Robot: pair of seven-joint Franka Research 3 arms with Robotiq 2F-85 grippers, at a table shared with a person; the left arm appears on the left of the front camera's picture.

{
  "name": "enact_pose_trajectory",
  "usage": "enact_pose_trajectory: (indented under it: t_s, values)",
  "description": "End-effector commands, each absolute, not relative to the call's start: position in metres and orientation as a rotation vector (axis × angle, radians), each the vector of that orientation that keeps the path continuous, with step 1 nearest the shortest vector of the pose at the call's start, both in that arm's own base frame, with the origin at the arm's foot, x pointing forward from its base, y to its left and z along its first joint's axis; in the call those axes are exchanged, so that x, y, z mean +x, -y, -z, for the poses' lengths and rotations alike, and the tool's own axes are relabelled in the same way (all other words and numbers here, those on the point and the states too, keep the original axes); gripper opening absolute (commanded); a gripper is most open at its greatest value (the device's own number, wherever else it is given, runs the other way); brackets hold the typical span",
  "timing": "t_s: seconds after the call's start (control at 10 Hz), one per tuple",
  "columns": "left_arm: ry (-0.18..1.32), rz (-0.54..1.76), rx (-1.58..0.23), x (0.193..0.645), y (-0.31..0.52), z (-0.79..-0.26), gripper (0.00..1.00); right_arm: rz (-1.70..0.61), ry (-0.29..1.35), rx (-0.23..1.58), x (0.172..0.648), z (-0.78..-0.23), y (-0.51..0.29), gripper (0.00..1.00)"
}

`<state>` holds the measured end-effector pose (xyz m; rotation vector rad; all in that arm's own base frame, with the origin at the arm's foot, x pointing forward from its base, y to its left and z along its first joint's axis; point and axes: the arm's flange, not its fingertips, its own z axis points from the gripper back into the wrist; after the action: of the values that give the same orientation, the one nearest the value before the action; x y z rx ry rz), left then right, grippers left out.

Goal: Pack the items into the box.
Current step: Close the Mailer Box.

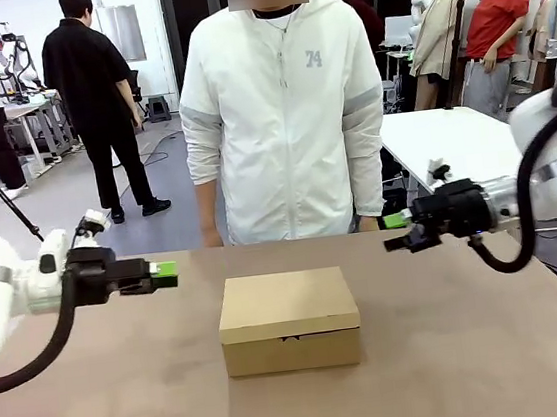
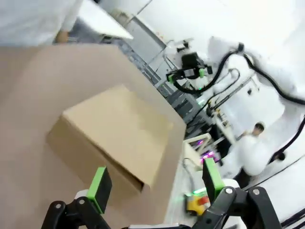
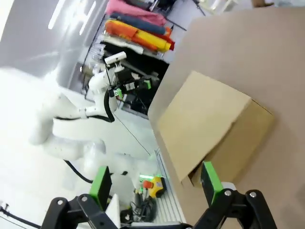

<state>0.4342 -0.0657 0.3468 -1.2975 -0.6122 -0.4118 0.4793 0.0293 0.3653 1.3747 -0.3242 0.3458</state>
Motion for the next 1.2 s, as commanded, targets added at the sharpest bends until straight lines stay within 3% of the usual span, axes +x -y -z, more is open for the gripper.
enact_pose_trajectory:
  t_s: [0.0, 0.3, 0.4, 1.1]
  values:
    - [0.518, 0.23, -1.428, 0.427, 0.033, -0.368, 1.0, -0.194, 0.389, 1.446, 0.46, -0.366, 0.015, 1.0]
    - [0.557, 0.006, -1.506, 0.438, -0.018, -0.353, 1.0, -0.021, 0.498, 1.394, 0.451, -0.34, 0.067, 1.0]
    - [0.503, 0.136, -1.467, 0.429, 0.003, -0.36, 1.0, -0.111, 0.404, 1.414, 0.449, -0.346, 0.059, 1.0]
    - [0.503, 0.136, -1.467, 0.429, 0.003, -0.36, 1.0, -0.111, 0.404, 1.414, 0.449, -0.346, 0.059, 1.0]
